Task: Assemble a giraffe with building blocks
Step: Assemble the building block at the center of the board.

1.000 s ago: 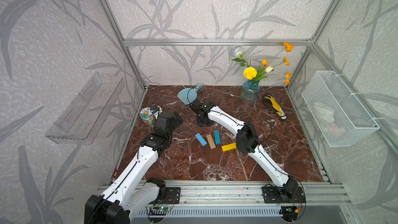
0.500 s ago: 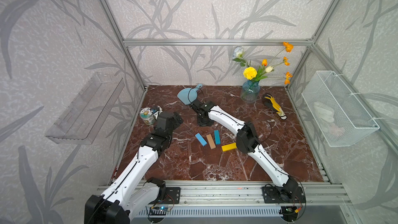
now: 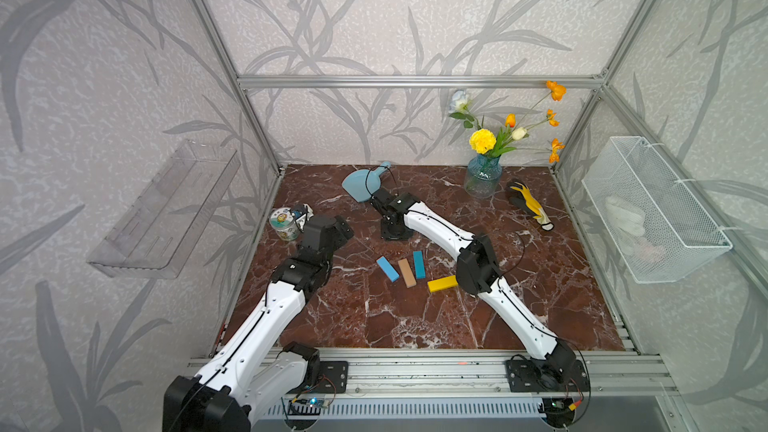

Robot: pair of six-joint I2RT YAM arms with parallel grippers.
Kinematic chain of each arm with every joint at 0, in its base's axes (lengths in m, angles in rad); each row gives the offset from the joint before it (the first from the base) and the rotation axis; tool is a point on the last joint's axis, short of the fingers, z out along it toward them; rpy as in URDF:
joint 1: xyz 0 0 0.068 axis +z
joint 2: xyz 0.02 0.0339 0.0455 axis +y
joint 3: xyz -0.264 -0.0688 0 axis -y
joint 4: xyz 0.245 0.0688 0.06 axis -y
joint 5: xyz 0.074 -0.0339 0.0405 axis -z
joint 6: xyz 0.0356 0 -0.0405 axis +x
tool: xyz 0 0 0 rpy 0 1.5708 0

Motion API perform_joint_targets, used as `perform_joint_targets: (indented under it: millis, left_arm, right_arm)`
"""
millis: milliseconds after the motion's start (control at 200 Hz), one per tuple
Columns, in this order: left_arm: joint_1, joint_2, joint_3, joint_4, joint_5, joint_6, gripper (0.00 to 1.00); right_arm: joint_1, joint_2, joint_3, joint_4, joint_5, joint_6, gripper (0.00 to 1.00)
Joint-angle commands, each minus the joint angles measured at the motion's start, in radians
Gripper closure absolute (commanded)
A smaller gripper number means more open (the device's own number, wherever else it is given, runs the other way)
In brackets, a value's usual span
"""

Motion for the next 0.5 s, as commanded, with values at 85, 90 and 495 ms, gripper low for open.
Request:
perform_joint_targets:
  millis: [85,90,495]
  left_arm:
    - [-0.004,0.000,-0.001,0.000,-0.002,0.020,0.05]
    - [-0.004,0.000,0.000,0.001,-0.003,0.019,0.05]
    - [-0.004,0.000,0.000,0.002,-0.001,0.019,0.05]
  right_arm:
    - [-0.008,0.033,0.027,0.001,-0.002,-0.008,0.65]
    - [-0.008,0.033,0.028,0.000,-0.002,-0.008,0.65]
    - [-0.013,0.031,0.027,-0.007,0.020,0.003,0.65]
